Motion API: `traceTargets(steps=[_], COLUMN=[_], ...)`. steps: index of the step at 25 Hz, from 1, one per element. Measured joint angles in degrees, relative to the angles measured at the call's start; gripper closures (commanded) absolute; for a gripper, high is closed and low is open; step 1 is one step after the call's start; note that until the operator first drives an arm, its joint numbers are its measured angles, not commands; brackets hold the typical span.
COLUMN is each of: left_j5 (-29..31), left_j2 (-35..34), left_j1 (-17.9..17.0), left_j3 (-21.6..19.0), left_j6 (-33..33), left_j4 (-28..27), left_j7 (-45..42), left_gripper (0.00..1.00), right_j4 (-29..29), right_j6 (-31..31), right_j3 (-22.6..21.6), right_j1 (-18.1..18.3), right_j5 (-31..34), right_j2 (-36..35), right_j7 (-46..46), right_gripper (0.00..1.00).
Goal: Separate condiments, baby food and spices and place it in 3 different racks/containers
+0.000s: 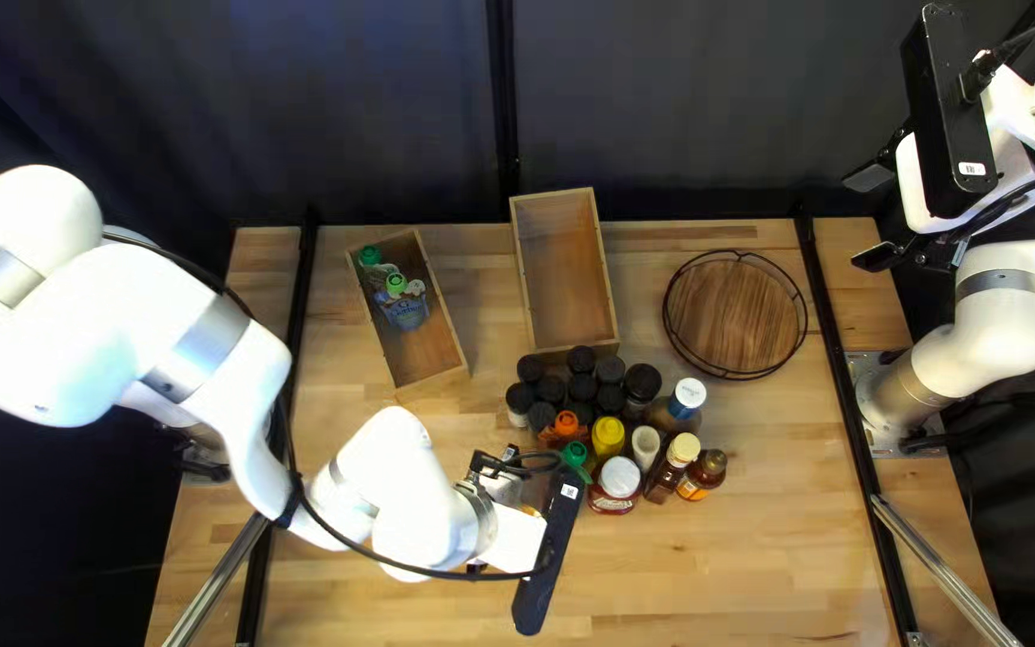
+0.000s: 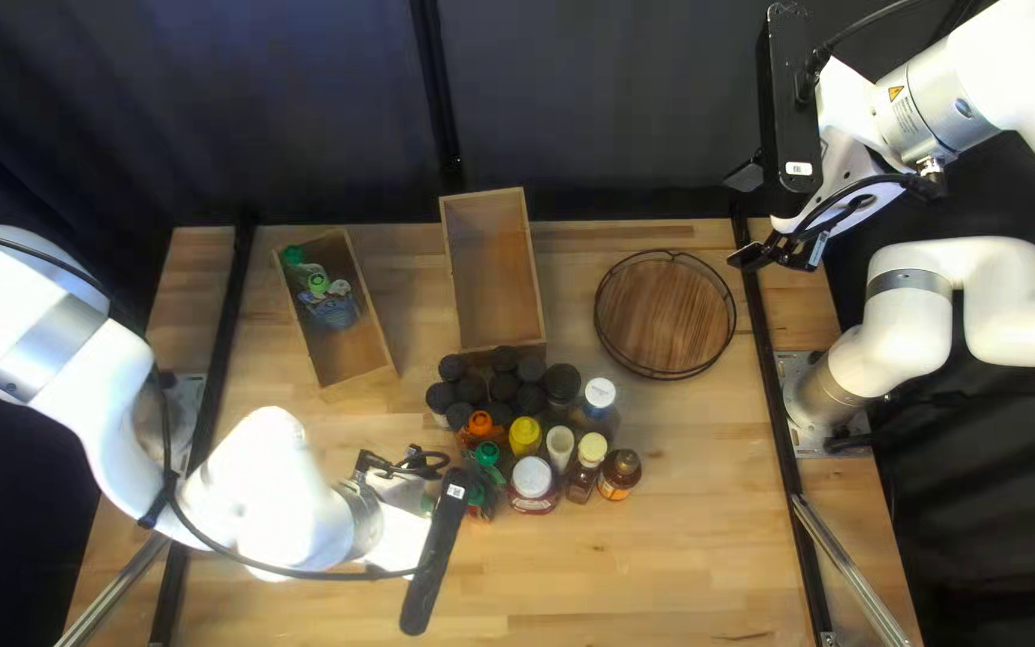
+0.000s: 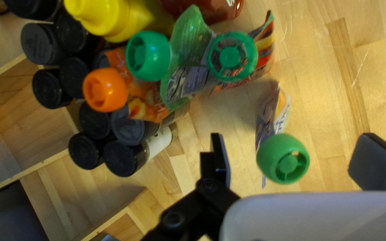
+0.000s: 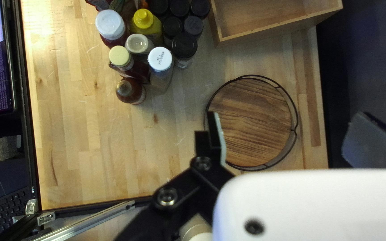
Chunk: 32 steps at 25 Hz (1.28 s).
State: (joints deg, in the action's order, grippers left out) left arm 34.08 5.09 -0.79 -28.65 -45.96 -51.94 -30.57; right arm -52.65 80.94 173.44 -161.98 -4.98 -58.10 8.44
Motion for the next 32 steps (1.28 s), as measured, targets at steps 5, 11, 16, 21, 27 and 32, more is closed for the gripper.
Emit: traceTargets(steps=[5, 11, 16, 21, 27, 32], left_j5=[-7.0, -22.0, -26.7, -26.7, -23.6, -21.0], left_j2=[-3.0, -15.5, -26.1, -35.2, -37.5, -36.1], left_j1=[0.4, -0.1, 0.4, 3.7, 8.4, 11.8], left_j3=[0.1, 4.2, 9.5, 15.4, 19.6, 21.6], left_j6=[-1.8, -9.2, -16.7, -21.8, -18.5, -13.2], left_j4=[0.0, 1.6, 4.9, 10.6, 16.9, 20.7], left_j7=[5.5, 18.8, 23.8, 25.5, 25.3, 23.8], left_gripper=[1.00, 1.00, 1.00, 1.00, 1.00, 1.00], right_j4=[0.0, 0.0, 0.0, 0.0, 0.0, 0.0], right_j6=[0.0, 0.0, 0.0, 0.0, 0.0, 0.0], right_j3=[0.0, 0.0, 0.0, 0.0, 0.0, 0.0], right_j1=[0.0, 0.0, 0.0, 0.0, 0.0, 0.0], right_j5=[0.0, 0.0, 0.0, 0.0, 0.0, 0.0], right_j2=[0.0, 0.0, 0.0, 0.0, 0.0, 0.0], right_j7=[0.0, 0.0, 0.0, 0.0, 0.0, 0.0], right_gripper=[0.00, 0.00, 0.00, 0.00, 0.00, 0.00])
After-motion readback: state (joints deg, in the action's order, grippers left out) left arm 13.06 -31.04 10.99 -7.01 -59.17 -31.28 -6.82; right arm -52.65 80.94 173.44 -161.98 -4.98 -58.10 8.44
